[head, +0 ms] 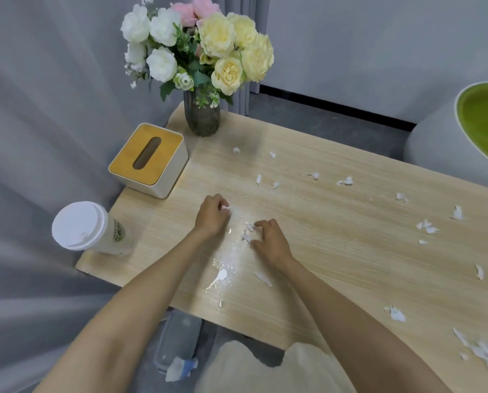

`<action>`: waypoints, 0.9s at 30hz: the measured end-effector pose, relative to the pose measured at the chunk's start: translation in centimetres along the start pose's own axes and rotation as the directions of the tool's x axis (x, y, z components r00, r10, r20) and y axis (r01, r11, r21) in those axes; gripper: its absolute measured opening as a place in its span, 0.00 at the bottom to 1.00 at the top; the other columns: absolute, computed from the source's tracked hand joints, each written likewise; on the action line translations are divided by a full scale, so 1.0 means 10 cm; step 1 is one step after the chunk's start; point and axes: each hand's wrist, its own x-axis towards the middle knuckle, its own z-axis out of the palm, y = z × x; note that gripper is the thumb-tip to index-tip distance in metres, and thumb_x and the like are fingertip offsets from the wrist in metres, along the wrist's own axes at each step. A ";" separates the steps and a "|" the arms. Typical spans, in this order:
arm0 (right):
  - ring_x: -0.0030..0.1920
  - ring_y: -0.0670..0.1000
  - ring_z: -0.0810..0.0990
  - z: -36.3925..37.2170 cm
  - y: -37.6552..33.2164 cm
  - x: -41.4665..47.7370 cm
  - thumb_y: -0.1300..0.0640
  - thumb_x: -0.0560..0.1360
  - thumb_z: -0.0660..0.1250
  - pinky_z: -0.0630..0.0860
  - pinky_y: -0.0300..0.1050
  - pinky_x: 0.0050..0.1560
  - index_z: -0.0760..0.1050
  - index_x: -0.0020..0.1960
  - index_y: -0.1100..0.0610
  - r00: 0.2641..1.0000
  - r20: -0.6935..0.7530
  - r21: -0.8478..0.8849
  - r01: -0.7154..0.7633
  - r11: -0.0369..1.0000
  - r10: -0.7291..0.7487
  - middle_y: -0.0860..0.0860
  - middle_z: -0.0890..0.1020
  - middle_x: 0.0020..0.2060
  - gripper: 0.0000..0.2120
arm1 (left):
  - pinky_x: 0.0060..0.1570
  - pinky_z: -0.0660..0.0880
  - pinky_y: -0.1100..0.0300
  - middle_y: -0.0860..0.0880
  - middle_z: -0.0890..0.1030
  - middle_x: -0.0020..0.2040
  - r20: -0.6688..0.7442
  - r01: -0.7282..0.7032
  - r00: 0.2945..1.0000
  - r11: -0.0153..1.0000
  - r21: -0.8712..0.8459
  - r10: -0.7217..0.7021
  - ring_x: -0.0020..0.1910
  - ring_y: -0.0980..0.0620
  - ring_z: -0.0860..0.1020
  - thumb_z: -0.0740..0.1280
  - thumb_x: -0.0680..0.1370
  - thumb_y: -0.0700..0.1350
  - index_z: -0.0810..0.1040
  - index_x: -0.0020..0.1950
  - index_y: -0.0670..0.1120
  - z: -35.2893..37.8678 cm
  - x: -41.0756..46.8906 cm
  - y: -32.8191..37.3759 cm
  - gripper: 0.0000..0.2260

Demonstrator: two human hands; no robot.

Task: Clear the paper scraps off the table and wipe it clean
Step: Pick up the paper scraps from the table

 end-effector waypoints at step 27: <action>0.30 0.47 0.78 -0.36 -0.12 0.42 0.70 0.73 0.62 0.76 0.41 0.31 0.79 0.50 0.61 0.957 -0.152 0.384 -0.173 0.907 0.247 0.56 0.79 0.39 0.11 | 0.39 0.74 0.61 0.50 0.73 0.39 0.199 0.127 0.975 0.980 -0.155 -0.095 0.39 0.50 0.74 0.67 0.73 0.34 0.80 0.54 0.40 -0.05 0.29 0.22 0.10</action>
